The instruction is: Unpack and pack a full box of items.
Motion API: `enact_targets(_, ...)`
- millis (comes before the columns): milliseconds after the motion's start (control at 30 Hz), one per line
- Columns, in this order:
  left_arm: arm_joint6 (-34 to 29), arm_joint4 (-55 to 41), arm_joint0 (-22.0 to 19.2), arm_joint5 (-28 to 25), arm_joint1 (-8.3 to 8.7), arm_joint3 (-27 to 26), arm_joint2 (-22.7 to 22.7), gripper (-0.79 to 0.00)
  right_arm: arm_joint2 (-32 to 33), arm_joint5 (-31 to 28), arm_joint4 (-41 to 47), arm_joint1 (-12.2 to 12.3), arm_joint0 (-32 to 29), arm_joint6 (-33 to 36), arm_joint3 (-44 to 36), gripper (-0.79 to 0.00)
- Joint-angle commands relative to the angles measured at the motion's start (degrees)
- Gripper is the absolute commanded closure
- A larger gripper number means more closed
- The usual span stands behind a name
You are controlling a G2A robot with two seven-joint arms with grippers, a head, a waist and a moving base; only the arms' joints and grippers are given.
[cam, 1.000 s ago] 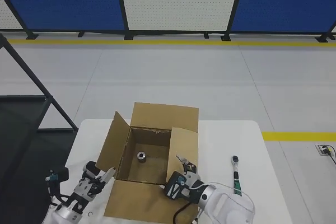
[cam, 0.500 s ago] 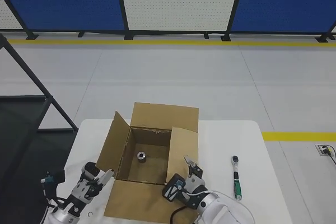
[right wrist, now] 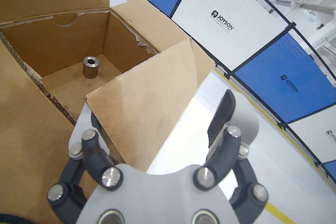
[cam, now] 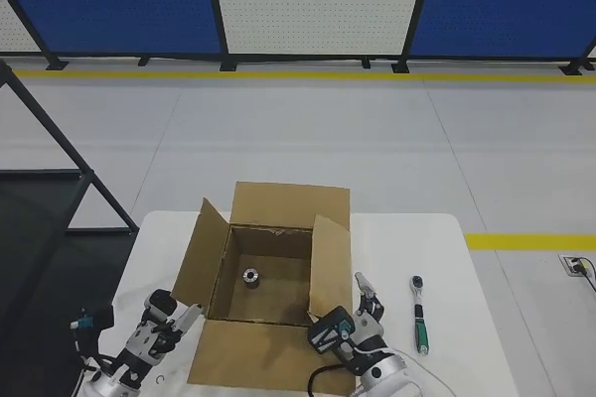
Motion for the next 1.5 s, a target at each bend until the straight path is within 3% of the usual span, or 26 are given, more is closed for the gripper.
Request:
enact_targets(0,0.1,0.0,0.1,0.0,0.0,0.0,0.1,-0.785,0.7,3.2,0.8,-0.1,-0.8,-0.2,-0.3,-0.785)
enact_targets(233,0.3,0.2,0.2,-0.2,0.01,-0.1,0.6,-0.785,2.6,10.5,5.9,-0.5,-2.9,-4.5,-0.2,-0.785)
enact_targets(433,0.3,0.5,0.0,-0.1,0.02,-0.1,1.1,-0.785,3.4,16.4,5.6,-0.9,-4.0,-4.0,-0.2,-0.785)
enact_targets(933,0.7,1.4,0.0,0.4,-0.03,-0.2,2.8,-0.785,8.6,21.1,11.5,-1.6,-2.0,-3.1,5.0,-0.785)
enact_targets(1100,0.9,1.6,-0.2,0.7,-0.08,-0.2,3.5,-0.785,9.8,20.4,12.0,-1.7,0.0,0.6,7.1,-0.785)
enact_targets(1467,1.5,2.6,-0.8,1.6,-0.15,-0.3,4.7,-0.785,12.0,7.5,13.6,-1.2,2.8,5.5,9.4,-0.785)
